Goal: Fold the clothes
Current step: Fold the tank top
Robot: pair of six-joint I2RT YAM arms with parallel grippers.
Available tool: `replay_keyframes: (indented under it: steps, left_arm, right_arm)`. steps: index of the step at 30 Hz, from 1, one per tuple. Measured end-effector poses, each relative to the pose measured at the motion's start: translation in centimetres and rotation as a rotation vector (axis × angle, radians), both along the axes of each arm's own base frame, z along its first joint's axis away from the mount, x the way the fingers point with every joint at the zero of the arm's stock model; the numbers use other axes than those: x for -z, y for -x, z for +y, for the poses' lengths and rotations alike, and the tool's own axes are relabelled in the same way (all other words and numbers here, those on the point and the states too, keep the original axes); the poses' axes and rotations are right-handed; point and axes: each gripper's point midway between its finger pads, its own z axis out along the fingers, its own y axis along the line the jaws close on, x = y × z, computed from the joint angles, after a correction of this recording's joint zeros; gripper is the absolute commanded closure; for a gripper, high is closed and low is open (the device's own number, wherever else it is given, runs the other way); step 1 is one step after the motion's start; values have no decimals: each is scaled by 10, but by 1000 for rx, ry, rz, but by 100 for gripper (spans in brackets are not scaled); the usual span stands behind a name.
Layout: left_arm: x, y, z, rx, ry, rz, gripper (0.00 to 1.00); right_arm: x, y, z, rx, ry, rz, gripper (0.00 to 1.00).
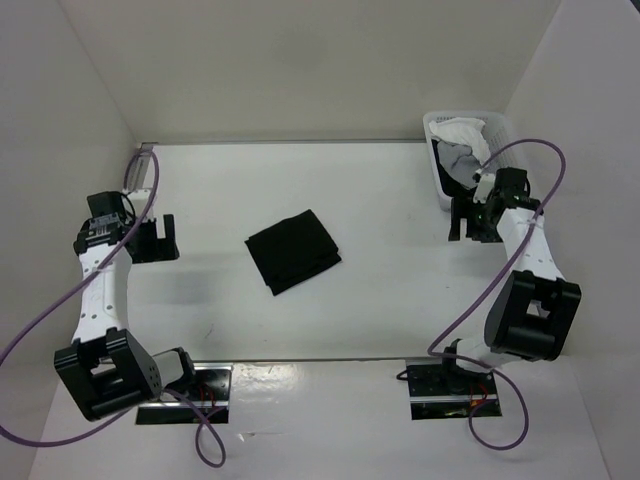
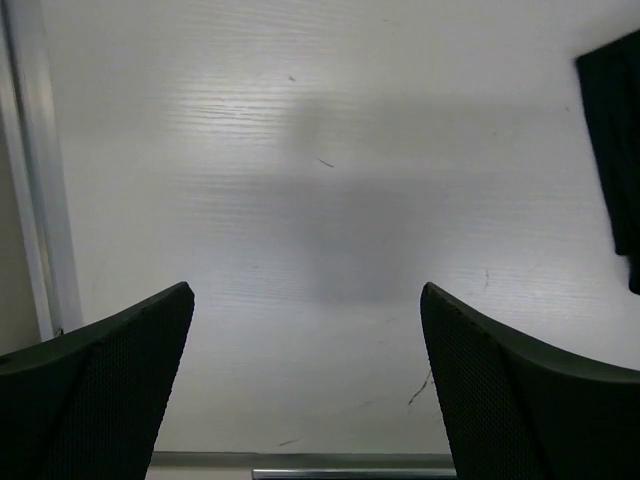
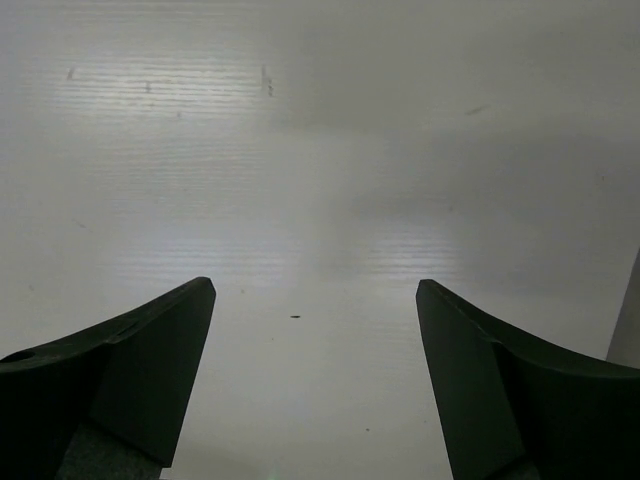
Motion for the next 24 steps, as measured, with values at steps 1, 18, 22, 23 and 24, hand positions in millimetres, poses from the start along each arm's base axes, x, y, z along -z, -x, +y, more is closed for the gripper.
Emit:
replay_keyframes:
  steps: [1,18,22,23,24]
  left_arm:
    - [3,1,7,-25,-6,4,0]
    - [13,-19,39,-124,-41,-23,0]
    - [14,-20,38,-119,-34,-24,0]
    - [14,-20,38,-118,-32,-24,0]
    - [14,-20,37,-117,-31,-24,0]
  right_arm:
    - [4,3,-6,27,-4,3,8]
    - [14,13,-55,201,54,-92,6]
    - [14,11,-55,199,54,-98,6]
    - [13,11,-55,199,53,-99,6]
    - [13,11,-55,197,52,-100,6]
